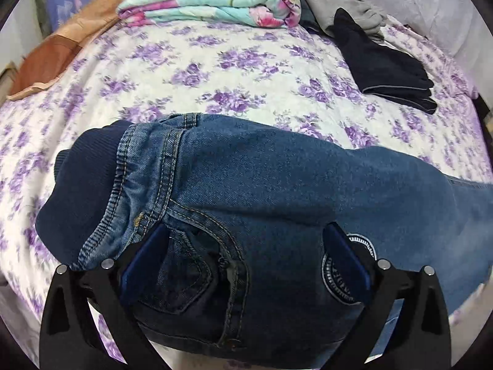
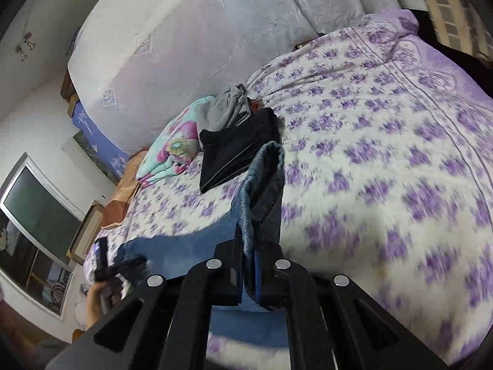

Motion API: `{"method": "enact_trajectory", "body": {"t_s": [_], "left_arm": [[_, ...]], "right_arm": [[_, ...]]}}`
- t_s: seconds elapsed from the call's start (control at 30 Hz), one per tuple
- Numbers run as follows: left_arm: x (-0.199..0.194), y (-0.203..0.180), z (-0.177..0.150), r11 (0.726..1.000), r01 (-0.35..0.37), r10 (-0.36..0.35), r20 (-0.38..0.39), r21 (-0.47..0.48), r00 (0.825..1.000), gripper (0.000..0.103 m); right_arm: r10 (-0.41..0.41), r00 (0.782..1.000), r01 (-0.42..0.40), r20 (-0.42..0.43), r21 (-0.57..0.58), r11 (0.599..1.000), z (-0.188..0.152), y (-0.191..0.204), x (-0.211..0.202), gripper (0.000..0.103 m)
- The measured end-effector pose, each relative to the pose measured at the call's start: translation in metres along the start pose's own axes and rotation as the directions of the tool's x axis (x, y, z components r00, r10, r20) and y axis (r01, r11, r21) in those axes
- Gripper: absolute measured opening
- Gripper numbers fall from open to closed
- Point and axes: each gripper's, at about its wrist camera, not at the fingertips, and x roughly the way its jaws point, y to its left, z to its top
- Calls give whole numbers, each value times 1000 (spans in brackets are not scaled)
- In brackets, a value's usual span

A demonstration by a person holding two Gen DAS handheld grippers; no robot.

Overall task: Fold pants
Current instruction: 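Lay the jeans flat with both tools and smooth them lengthwise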

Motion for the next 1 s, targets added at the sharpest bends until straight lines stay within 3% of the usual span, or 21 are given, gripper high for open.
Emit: {"method": "enact_trajectory", "body": {"t_s": [0.1,0.13,0.17,0.2,0.23,0.33,0.43,0.57,0.63,0.73,0.83,1.0], "left_arm": [[3,-8,0,997,-33,33,1,65,999,99],[4,-9,0,996,-40,40,4,76,999,99],[4,-11,0,995,-44,44,7,87,999,99],[4,-11,0,995,-46,45,9,94,999,99],[3,-11,1,994,-47,47,9,101,999,99],[-2,-13,2,993,-60,60,6,104,998,98],[-16,-21,-4,985,-110,105,41,135,994,98],[-40,-35,-19,986,-48,34,89,162,995,98],[-46,-39,-24,989,-26,13,92,145,996,98],[-49,-42,-30,993,79,-84,48,83,995,98],[-48,-44,-40,987,159,-159,20,20,987,98],[-53,-49,-50,981,188,-188,-3,-49,982,98]], "right_arm": [[-41,998,45,-54,87,995,-30,-24,-3,6],[-95,988,111,-119,135,985,-49,-45,14,6],[-147,976,171,-162,146,974,-60,-58,25,13],[-272,934,305,-233,116,945,-77,-76,48,21],[-321,911,355,-260,95,930,-87,-84,60,42],[-296,934,327,-201,142,934,-83,-84,49,46],[-288,948,300,-136,70,952,-74,-64,32,67],[-292,953,293,-86,4,956,-68,-39,28,67],[-211,975,209,-65,-46,977,-64,-21,32,67],[-106,992,100,-71,-88,991,-55,-2,53,72],[-63,994,52,-94,-111,992,-52,14,87,75],[43,988,-65,-149,-150,986,-57,37,113,75]]}}
